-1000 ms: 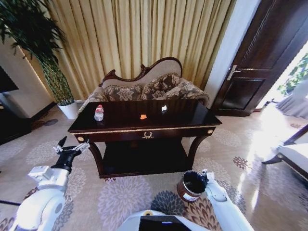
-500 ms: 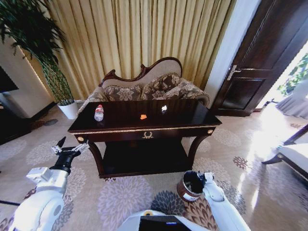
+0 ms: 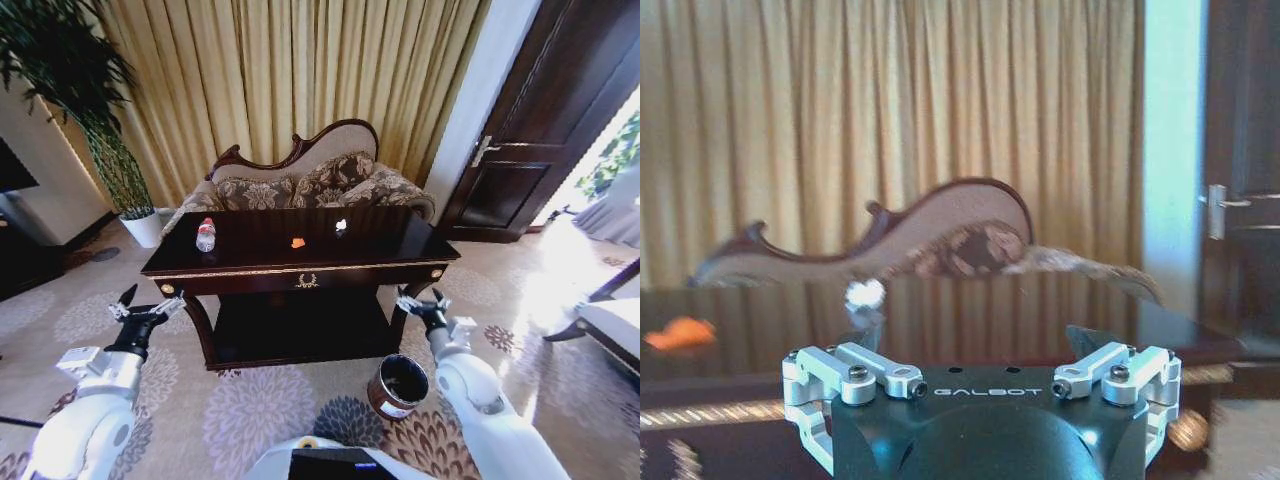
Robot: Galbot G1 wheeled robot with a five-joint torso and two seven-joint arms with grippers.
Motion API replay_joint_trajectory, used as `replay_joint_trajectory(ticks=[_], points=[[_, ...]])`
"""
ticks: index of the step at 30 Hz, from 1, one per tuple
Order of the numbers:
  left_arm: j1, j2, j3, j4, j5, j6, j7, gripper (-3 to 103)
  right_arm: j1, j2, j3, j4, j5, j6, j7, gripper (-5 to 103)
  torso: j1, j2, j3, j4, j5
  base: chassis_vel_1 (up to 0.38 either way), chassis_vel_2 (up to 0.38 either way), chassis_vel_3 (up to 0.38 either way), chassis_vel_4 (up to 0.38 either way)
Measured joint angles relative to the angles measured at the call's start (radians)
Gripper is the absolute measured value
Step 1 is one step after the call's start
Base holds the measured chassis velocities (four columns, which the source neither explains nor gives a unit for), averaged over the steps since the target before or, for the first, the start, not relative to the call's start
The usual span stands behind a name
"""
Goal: Move to the front of the table and place the trash on the table into the trash bin.
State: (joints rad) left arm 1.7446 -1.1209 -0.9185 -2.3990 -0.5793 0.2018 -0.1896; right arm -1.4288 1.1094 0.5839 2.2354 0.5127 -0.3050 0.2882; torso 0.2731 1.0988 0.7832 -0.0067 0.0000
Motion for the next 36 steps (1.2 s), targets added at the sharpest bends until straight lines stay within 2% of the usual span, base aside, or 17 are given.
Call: replay_joint_trajectory(ticks=[8,16,36], points=[[-0.01,0.007,-0.005,-0.005,-0.011,-0.004,-0.005,100,-0.031,-0.042,0.001,0.124,0.05,-0.018,0.005,100,0.0,0.0,0.0,-0.0004,-0.0001,0.0,0.0,0.0,0.0],[-0.013,0.009,-0.003,-0.009,-0.013,0.004,-0.011,100,-0.071,-0.019,-0.021,0.121,-0.005,0.009,-0.085,100,0.0,0.0,0.0,-0.0003,0.0,0.0,0.0,0.0,0.0],[-0.015,0.006,0.008,-0.001,-0.004,0.006,-0.009,100,-0.065,-0.03,-0.028,0.11,-0.013,0.011,-0.108,100,0.0,0.0,0.0,-0.0002,0.0,-0.018,0.02,0.018,-0.019]])
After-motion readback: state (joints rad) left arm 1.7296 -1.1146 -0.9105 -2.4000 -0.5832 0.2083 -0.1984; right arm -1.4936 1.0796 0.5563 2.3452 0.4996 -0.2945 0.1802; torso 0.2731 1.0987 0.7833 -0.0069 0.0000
